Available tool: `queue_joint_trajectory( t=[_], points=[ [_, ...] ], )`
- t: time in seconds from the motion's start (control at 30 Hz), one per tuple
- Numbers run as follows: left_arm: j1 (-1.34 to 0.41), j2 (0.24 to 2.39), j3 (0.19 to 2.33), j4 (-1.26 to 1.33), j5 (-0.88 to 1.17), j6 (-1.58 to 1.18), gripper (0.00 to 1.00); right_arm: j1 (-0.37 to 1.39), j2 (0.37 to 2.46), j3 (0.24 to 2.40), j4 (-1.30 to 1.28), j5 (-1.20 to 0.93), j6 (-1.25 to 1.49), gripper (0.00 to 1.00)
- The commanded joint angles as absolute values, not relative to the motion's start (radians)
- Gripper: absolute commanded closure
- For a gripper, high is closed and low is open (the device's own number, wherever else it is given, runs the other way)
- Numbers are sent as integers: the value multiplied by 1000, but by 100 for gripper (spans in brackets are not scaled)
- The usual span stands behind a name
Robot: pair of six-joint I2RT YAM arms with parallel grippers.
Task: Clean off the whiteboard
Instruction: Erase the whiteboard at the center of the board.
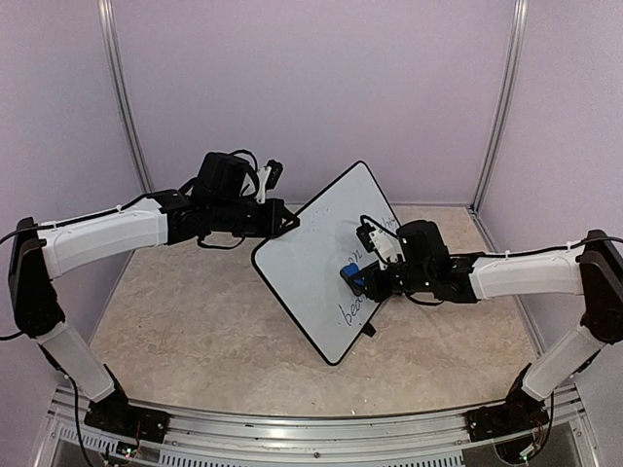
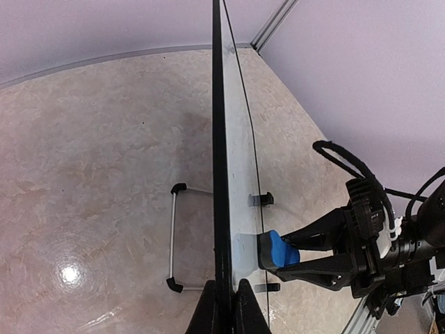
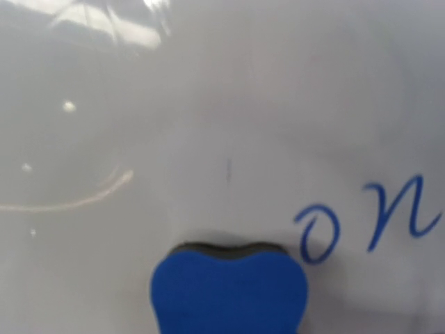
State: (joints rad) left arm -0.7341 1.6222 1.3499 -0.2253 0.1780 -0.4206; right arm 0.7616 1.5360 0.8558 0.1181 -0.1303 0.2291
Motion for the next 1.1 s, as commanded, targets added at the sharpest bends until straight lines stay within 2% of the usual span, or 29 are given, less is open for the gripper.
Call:
queue_joint_trajectory(
  t=[0.0, 0.53, 0.83, 1.07],
  points=[
    [-755, 1609, 1357, -163, 203, -330, 100, 757, 1561, 783, 30, -144, 248, 70],
    [-759, 1605, 1358, -164, 201, -328, 100, 757, 1532, 736, 18, -128, 264, 70],
    [-760, 1608, 1358, -164, 202, -329, 100, 757, 1423, 859, 32, -133, 212, 70],
    [-763, 1607, 1358, -166, 194, -326, 100, 757, 1535, 990, 9, -97, 169, 69]
  ],
)
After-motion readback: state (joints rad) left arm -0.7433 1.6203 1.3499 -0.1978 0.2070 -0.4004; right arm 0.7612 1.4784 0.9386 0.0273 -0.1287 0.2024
